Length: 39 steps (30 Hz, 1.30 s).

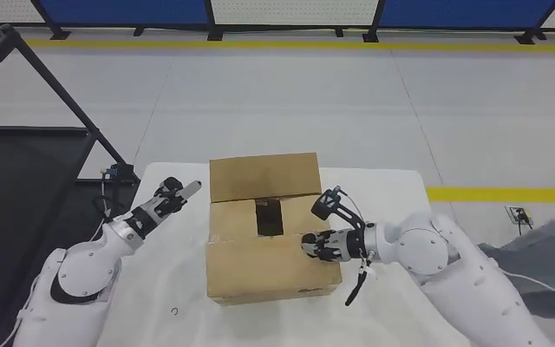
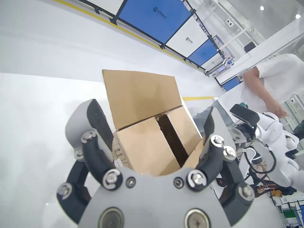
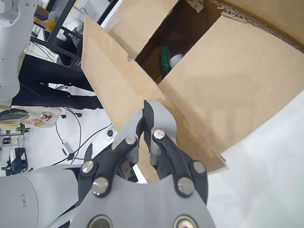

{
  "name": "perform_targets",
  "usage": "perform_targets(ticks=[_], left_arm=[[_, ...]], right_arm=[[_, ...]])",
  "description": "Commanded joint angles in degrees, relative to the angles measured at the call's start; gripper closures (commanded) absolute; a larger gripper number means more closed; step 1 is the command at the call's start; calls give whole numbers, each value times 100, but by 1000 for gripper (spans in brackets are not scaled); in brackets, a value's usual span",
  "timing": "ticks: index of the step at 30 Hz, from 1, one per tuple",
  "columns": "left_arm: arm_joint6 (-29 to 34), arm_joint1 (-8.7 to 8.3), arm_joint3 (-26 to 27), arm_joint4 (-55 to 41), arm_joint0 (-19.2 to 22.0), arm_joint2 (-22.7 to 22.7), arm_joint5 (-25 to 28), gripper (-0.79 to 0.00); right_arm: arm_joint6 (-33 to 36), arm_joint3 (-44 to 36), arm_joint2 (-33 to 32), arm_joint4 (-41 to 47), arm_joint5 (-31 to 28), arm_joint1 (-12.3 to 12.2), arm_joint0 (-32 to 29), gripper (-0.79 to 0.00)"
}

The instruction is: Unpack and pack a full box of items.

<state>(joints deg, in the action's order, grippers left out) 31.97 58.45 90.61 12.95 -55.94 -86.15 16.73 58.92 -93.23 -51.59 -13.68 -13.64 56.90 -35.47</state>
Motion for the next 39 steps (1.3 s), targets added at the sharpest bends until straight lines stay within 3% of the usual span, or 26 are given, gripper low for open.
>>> perform_targets(ticks=[1, 9, 19, 22, 25, 32, 39], left_arm=[[-6, -1, 13, -4, -33, -10, 4, -785], [74, 5, -137, 52, 17, 97, -11, -785], [313, 186, -1987, -231, 1487, 1017, 500, -785], [-53, 274, -2635, 115, 1924, 1333, 430, -785], [-18, 380, -3149, 16, 2287, 1639, 469, -785], [519, 586, -4086, -724, 2838, 2060, 1028, -785], [984, 662, -4508, -1247, 3078, 2145, 1728, -785]], right_arm=[[53, -23, -19, -27, 69, -7, -37, 0], [53, -23, -19, -27, 69, -7, -37, 0], [-16, -351, -60, -95, 149, -17, -283, 0], [29, -471, -47, -114, 202, -14, -328, 0], [70, -538, -12, -155, 261, -3, -334, 0], [106, -556, 50, -193, 332, 32, -314, 0], [146, -414, 41, -121, 335, 59, -274, 0]])
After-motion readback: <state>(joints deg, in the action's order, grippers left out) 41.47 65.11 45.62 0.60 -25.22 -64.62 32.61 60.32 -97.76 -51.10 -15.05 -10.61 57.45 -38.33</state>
